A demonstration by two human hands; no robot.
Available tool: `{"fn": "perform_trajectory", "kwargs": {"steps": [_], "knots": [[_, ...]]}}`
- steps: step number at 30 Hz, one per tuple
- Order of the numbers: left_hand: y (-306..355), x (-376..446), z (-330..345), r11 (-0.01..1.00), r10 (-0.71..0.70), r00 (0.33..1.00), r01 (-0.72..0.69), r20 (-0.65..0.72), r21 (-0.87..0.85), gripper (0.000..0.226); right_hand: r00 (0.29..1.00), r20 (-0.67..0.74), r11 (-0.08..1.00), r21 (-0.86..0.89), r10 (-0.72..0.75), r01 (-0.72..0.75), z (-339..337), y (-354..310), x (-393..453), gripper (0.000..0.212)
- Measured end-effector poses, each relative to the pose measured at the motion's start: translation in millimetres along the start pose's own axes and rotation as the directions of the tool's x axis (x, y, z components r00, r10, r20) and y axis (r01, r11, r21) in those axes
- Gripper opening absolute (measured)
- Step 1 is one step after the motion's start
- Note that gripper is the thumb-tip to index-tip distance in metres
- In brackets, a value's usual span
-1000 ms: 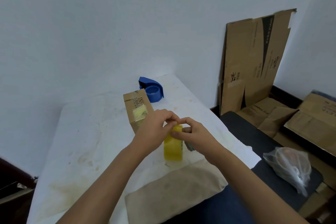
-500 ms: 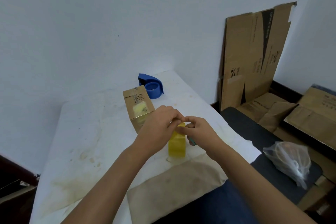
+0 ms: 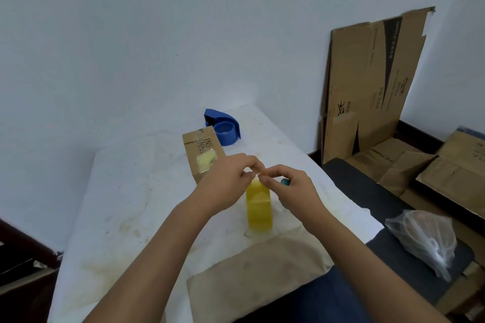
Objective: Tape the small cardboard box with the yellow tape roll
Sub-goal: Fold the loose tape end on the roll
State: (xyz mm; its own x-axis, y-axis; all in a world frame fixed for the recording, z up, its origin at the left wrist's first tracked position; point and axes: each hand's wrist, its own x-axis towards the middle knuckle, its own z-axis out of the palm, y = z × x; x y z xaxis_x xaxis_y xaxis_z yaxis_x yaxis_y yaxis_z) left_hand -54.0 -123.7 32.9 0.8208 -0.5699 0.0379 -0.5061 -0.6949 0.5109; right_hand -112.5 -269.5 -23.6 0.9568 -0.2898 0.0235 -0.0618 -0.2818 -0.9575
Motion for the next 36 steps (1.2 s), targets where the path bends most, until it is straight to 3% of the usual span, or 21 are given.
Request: {"fn": "perform_trajectory", "kwargs": {"steps": [5,9,11,17,27,32,36], "knots": [[-10,-1,6,0.995,0.057,0.998,-0.056,0.011,-0.082,0.04,0.998,-0.051,0.997,0.081,0.02,-0.016,-1,-1,1,0.012],[-14,-9,20,0.917,-0.019,0.999,0.006,-0.028,-0.398,0.064,0.997,-0.06,0.991,0.122,0.057,-0.05,-4,1,-1,0.012],[-16,-11,26,0.846,-0.112,0.991,0.054,-0.077,-0.531,0.057,0.996,-0.065,0.988,0.146,0.068,-0.058,-4,2,-1,0.012],[-25,-14,35,0.722,-0.261,0.957,0.105,-0.129,-0.684,0.026,0.998,-0.058,0.992,0.127,0.016,-0.009,0,3,-1,0.02],[-29,-16,39,0.696,-0.264,0.949,0.063,-0.173,-0.715,0.004,0.988,-0.116,0.992,-0.089,-0.101,0.091,3,3,-3,0.018],[-30,-17,40,0.721,-0.243,0.955,0.058,-0.173,-0.69,0.016,0.974,-0.107,0.971,-0.154,-0.198,0.181,1,4,-6,0.006],[-30,-17,41,0.722,-0.253,0.951,0.065,-0.175,-0.689,0.018,0.973,-0.086,0.966,-0.166,-0.212,0.196,0,6,-2,0.017]]}}
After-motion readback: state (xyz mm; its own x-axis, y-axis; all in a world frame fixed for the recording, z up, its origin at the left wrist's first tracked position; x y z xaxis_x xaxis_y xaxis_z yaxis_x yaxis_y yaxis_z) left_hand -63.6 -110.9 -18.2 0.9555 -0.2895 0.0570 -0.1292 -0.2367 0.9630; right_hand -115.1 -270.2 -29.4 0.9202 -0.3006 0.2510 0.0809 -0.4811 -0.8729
